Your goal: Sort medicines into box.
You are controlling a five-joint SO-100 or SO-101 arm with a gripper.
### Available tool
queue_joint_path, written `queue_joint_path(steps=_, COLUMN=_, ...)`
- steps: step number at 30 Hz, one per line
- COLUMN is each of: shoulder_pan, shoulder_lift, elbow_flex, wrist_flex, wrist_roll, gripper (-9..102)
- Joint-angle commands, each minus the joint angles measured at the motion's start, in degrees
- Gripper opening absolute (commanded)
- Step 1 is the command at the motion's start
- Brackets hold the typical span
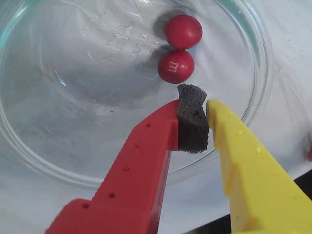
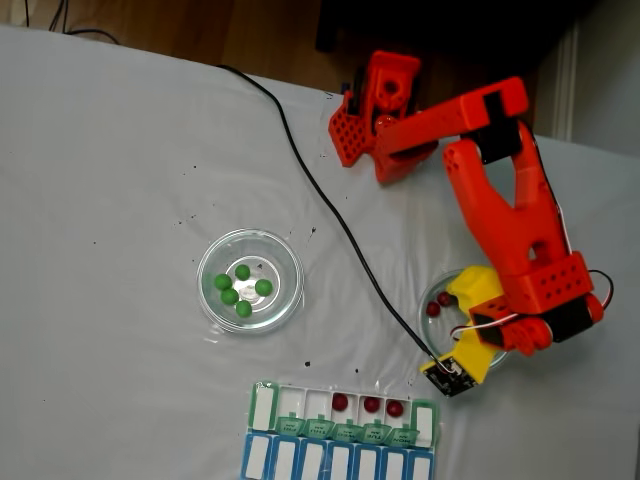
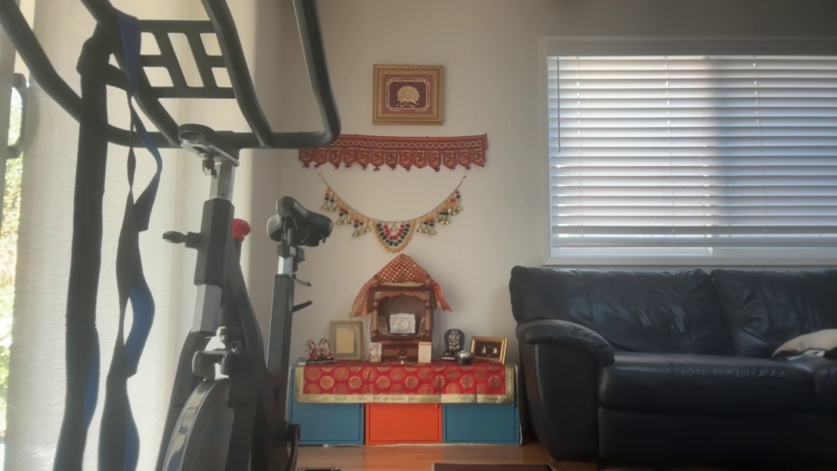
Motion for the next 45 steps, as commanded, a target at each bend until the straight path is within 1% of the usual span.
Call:
queue_joint_path(steps=1, shoulder_pan=0.18, shoulder_lift=0.44, elbow_flex=-1.32, wrist_flex=-0.18, wrist_roll=-0.09, gripper=1)
queue_joint_path(steps=7, shoulder_pan=1.93, shoulder_lift=-4.31, elbow_flex=-5.62, wrist_flex=1.67, wrist_roll=-1.67, gripper=3)
queue_joint_path(steps=11, shoulder_pan=2.37, shoulder_lift=-5.54, elbow_flex=-7.91, wrist_flex=3.69, wrist_roll=-1.58, gripper=10)
queue_joint_path(steps=24, shoulder_pan=1.93, shoulder_lift=-5.01, elbow_flex=-7.56, wrist_flex=5.1, wrist_roll=-1.05, gripper=17)
queue_joint_path(steps=45, shoulder_pan=-0.35, shoulder_lift=-9.14, elbow_flex=-4.92, wrist_flex=2.11, wrist_roll=0.97, gripper=19)
